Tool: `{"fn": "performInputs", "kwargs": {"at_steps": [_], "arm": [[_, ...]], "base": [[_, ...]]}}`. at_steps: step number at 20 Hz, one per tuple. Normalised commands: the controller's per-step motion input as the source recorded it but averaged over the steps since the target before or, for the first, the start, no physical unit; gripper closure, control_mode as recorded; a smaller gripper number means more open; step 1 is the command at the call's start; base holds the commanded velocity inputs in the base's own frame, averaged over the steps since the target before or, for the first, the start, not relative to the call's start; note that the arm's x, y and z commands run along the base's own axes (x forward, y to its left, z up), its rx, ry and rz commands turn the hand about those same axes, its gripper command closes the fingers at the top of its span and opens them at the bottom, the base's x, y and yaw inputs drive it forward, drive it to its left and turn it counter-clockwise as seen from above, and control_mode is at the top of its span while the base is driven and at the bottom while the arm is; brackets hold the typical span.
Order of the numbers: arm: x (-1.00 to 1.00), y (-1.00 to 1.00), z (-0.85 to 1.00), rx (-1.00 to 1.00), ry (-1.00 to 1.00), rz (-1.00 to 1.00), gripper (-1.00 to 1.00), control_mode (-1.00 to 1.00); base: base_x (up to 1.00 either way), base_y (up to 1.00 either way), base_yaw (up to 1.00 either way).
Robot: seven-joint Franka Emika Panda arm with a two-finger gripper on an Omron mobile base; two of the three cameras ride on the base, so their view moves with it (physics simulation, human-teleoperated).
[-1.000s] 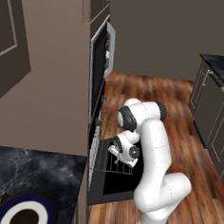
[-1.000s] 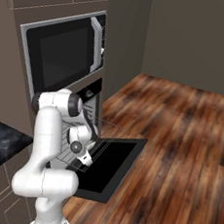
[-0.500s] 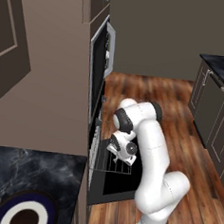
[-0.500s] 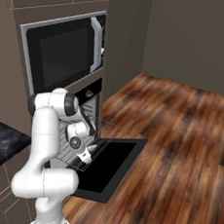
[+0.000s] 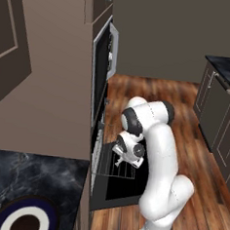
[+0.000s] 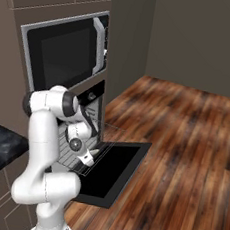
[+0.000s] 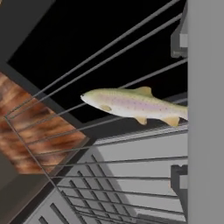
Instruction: Place the fish on the rack of the oven, and slide the rack back inside. Close the oven door.
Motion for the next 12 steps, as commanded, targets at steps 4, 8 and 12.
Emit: {"fn": "performInputs", "kwargs": {"at_steps": [4, 8, 12], "arm": [[-0.7, -0.19, 0.52, 0.0, -0.09, 0.0, -1.0, -1.0], [-0.65, -0.59, 0.42, 0.0, -0.09, 0.0, -1.0, -1.0], [-0.52, -0.66, 0.54, 0.0, -0.04, 0.0, -1.0, -1.0]], "base": [[0.0, 0.0, 0.0], [0.0, 0.0, 0.0], [0.0, 0.0, 0.0]]}}
